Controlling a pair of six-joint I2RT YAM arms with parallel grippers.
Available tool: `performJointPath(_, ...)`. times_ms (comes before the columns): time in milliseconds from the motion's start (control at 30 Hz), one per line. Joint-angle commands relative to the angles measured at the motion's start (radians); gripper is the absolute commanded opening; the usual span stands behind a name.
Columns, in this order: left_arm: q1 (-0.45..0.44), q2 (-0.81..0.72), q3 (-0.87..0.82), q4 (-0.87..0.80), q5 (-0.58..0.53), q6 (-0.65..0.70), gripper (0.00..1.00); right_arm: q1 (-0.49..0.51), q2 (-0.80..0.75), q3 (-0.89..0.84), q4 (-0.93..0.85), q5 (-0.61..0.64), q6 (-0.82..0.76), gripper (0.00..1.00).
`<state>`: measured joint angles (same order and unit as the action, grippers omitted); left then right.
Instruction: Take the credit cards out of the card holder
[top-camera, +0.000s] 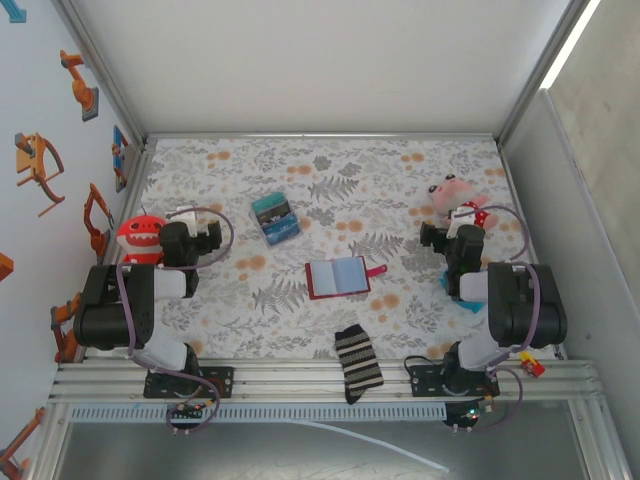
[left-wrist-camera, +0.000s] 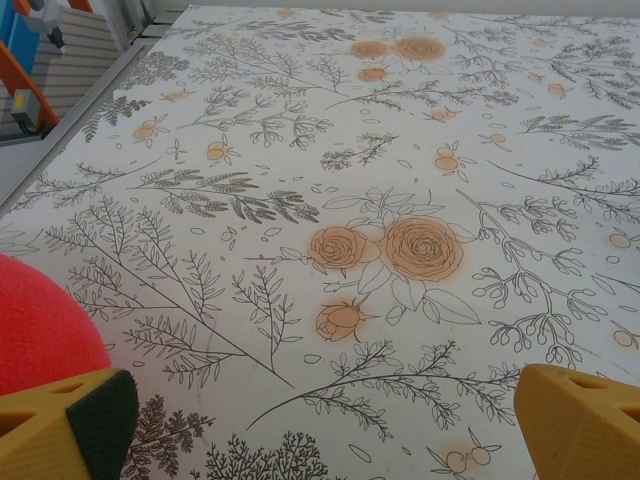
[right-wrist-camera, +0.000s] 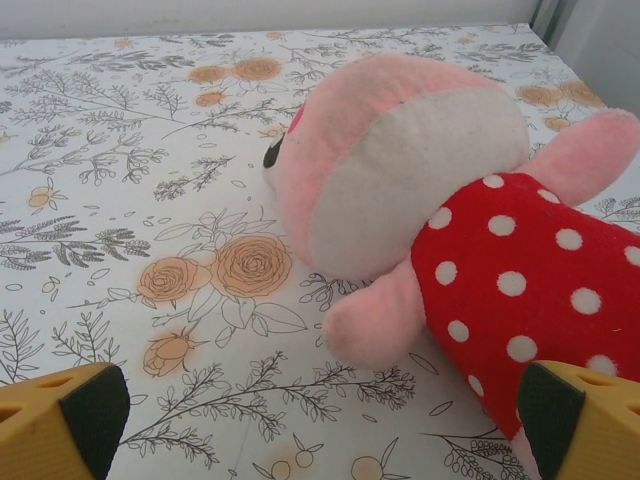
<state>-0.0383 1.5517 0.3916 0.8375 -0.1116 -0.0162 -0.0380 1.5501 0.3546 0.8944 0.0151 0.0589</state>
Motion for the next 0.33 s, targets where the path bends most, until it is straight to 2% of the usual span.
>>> performJointPath(0,0.003,-0.008,0.018,-0.002,0.011,-0.019,0.97,-0.008,-0.003,0.021,0.005,-0.007,0.007,0.99)
performJointPath(300,0.003,-0.008,0.018,-0.002,0.011,-0.02,0.97,-0.007,-0.004,0.021,0.005,-0.004,0.008,0.99)
